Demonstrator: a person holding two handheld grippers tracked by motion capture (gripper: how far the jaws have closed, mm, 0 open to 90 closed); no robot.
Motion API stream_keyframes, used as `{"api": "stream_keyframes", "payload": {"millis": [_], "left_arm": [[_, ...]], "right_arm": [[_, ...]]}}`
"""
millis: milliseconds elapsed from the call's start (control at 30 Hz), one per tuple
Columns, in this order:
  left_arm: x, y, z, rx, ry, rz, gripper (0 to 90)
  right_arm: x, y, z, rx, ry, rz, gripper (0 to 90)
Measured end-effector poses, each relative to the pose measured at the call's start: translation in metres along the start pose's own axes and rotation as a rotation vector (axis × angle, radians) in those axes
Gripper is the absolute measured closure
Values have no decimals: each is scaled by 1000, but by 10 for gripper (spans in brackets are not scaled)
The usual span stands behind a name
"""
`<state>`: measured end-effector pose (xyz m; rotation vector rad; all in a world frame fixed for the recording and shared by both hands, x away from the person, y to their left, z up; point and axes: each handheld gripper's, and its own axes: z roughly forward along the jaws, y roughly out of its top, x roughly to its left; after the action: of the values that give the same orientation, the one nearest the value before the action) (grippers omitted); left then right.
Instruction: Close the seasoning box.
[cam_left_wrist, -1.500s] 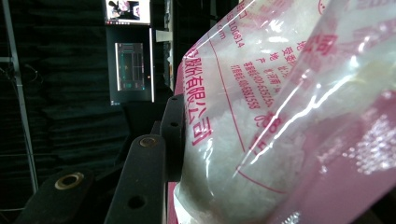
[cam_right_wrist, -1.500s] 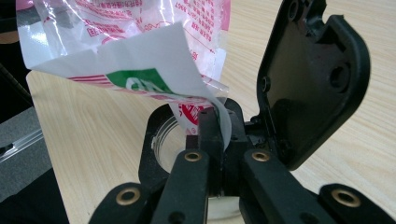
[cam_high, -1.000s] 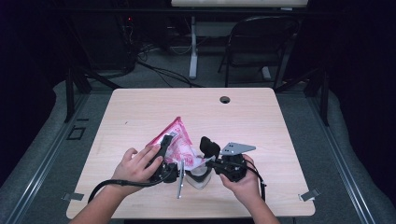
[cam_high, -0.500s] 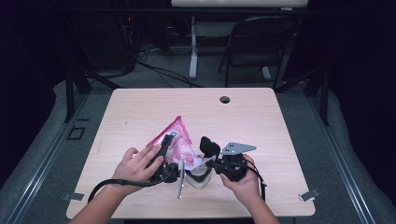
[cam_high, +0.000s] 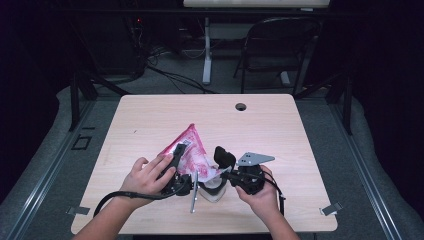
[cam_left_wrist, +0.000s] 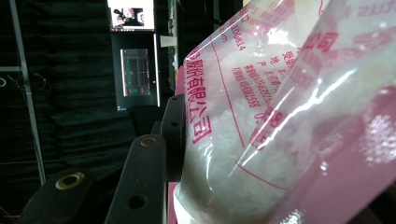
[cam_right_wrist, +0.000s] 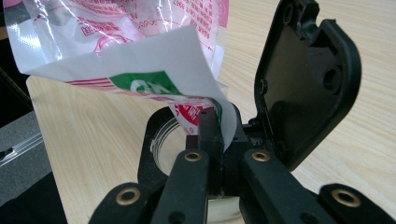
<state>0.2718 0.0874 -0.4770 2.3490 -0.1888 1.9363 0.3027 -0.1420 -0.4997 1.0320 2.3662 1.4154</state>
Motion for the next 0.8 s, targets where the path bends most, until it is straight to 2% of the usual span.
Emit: {"api": "stream_keyframes", "payload": {"millis": [333, 367, 400, 800], "left_arm": [[1, 1, -1, -8, 13, 5, 668], [1, 1, 0, -19, 24, 4, 669], [1, 1, -1, -7, 9, 2, 668], [3, 2, -2, -14, 21, 6, 669]], "right_arm": [[0, 0, 0, -5, -1, 1, 900], [0, 0, 0, -6, 0, 0, 900], [0, 0, 0, -5, 0, 0, 900], [0, 0, 0, -6, -2, 0, 900]]}}
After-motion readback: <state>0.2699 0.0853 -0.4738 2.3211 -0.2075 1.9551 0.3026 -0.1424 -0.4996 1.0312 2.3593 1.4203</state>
